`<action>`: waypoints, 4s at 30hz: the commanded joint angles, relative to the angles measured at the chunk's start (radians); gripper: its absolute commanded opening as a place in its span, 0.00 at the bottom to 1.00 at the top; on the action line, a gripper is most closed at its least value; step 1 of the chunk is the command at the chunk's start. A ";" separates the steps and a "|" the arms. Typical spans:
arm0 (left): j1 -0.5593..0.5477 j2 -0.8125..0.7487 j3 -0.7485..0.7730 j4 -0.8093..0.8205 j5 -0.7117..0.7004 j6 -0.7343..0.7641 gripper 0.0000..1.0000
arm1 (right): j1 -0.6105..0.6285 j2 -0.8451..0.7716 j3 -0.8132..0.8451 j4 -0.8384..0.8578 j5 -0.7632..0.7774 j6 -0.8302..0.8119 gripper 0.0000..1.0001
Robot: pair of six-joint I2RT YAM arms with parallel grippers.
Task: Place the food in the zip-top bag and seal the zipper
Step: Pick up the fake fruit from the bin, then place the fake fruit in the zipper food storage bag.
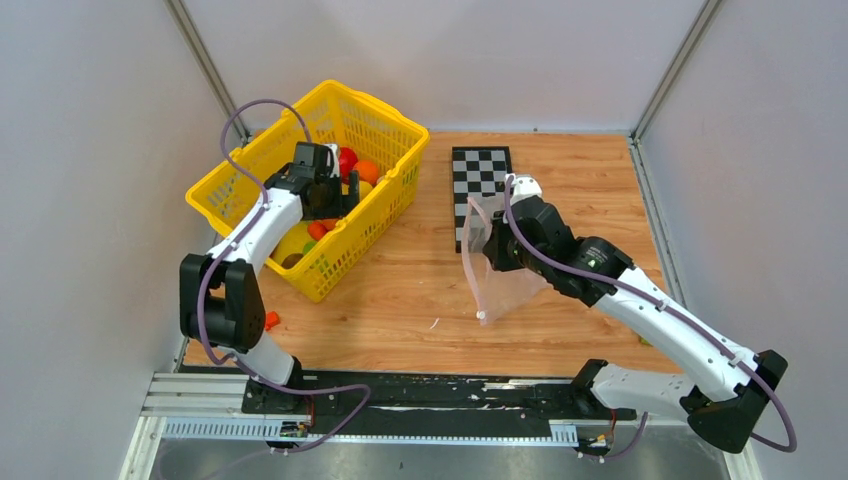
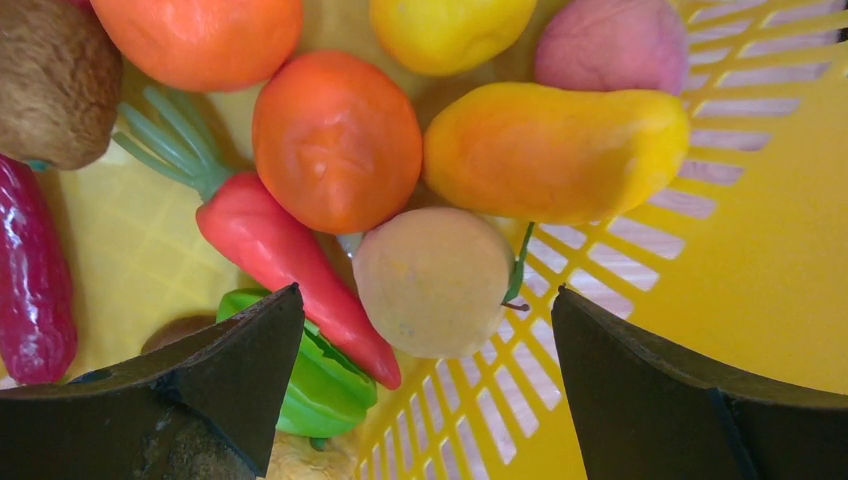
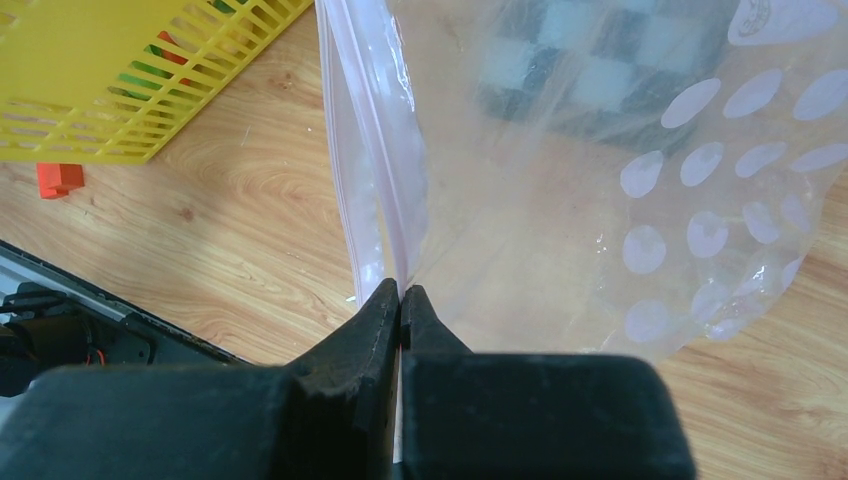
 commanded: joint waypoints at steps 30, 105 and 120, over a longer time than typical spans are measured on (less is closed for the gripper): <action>0.005 -0.020 -0.123 -0.009 0.105 0.086 1.00 | -0.005 -0.013 -0.015 0.044 -0.017 -0.015 0.00; -0.537 -0.624 -0.362 0.631 0.467 -0.146 0.43 | -0.004 -0.040 -0.068 0.152 -0.021 0.076 0.00; -0.674 -0.472 -0.390 0.633 0.291 -0.040 0.43 | -0.004 -0.073 -0.043 0.156 -0.101 0.060 0.00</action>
